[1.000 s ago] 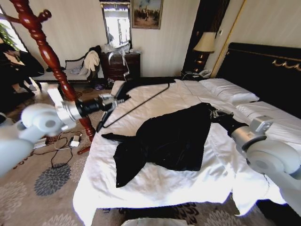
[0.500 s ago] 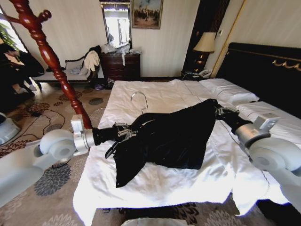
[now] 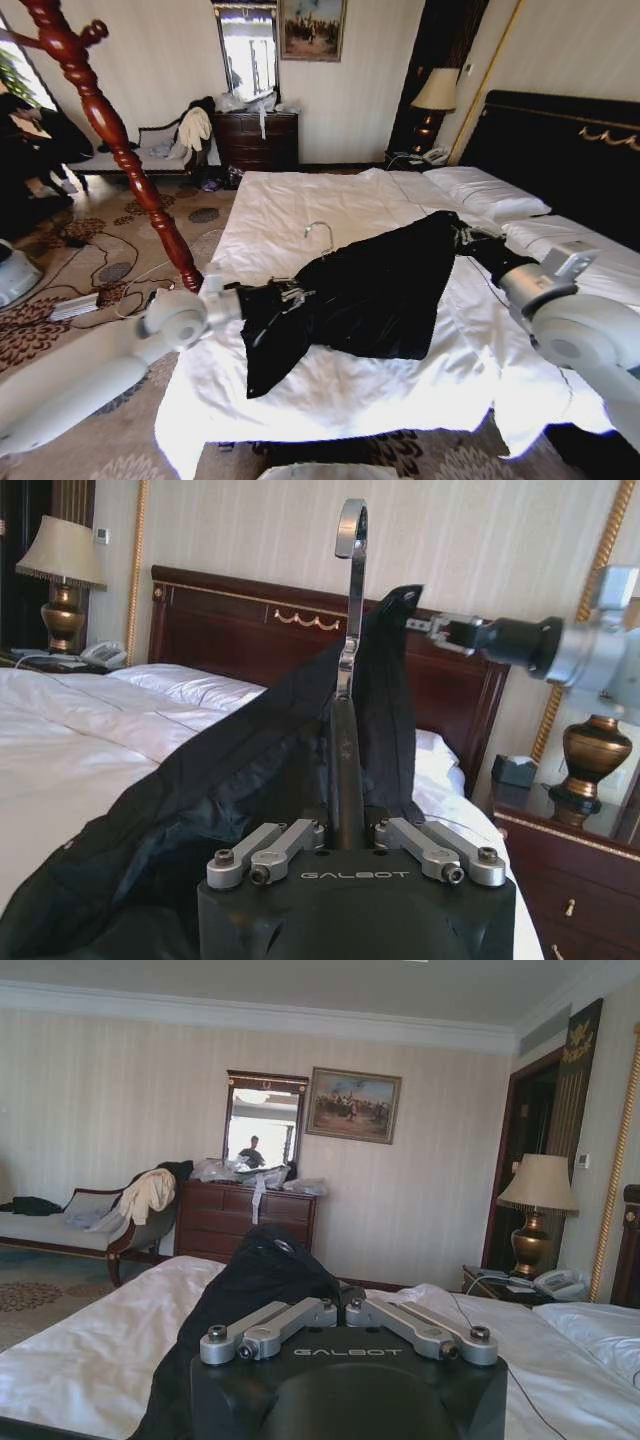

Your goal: Pick up the clothes from the bed and hang them on the clothes hanger.

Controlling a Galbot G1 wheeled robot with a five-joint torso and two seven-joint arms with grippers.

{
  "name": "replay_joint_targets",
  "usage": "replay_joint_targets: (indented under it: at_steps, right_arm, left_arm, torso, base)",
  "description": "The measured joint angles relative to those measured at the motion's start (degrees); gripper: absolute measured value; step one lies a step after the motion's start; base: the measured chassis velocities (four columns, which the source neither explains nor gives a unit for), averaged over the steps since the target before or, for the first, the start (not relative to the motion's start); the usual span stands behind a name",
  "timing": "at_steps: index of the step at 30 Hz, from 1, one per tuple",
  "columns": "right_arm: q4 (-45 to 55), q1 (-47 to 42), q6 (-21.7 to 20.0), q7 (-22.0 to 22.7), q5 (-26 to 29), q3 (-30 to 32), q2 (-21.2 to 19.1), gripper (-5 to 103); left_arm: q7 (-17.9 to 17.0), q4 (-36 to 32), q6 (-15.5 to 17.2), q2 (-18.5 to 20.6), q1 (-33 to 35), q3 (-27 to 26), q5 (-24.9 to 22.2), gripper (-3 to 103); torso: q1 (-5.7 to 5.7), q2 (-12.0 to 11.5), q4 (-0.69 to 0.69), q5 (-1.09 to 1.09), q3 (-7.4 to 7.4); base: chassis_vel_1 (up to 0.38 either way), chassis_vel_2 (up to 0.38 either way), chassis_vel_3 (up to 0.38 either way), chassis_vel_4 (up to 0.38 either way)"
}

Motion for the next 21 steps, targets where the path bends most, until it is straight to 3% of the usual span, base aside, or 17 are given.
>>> replay_joint_targets:
  at_steps: [11,16,21]
  right_arm:
    - [0.35,-0.94,0.0,-0.43,-0.02,0.59,0.68,0]
    - [0.59,-1.16,0.01,-0.45,0.12,0.9,0.54,0]
    - [0.73,-1.32,0.03,-0.5,0.61,1.7,0.29,0]
  left_arm:
    - [-3.09,1.91,0.79,-4.93,-1.92,4.71,-1.62,16]
    - [-4.36,3.26,1.46,-6.94,-2.54,6.06,-0.15,16]
    - [-4.04,5.22,1.7,-5.79,-2.43,5.26,2.52,16]
  torso:
    - [0.0,0.0,0.03,-0.01,0.0]
    - [0.0,0.0,0.0,-0.01,0.0]
    - [-0.01,0.0,0.03,-0.01,0.0]
  base:
    - [0.0,0.0,0.0,0.0]
    - [0.0,0.0,0.0,0.0]
    - [0.0,0.0,0.0,0.0]
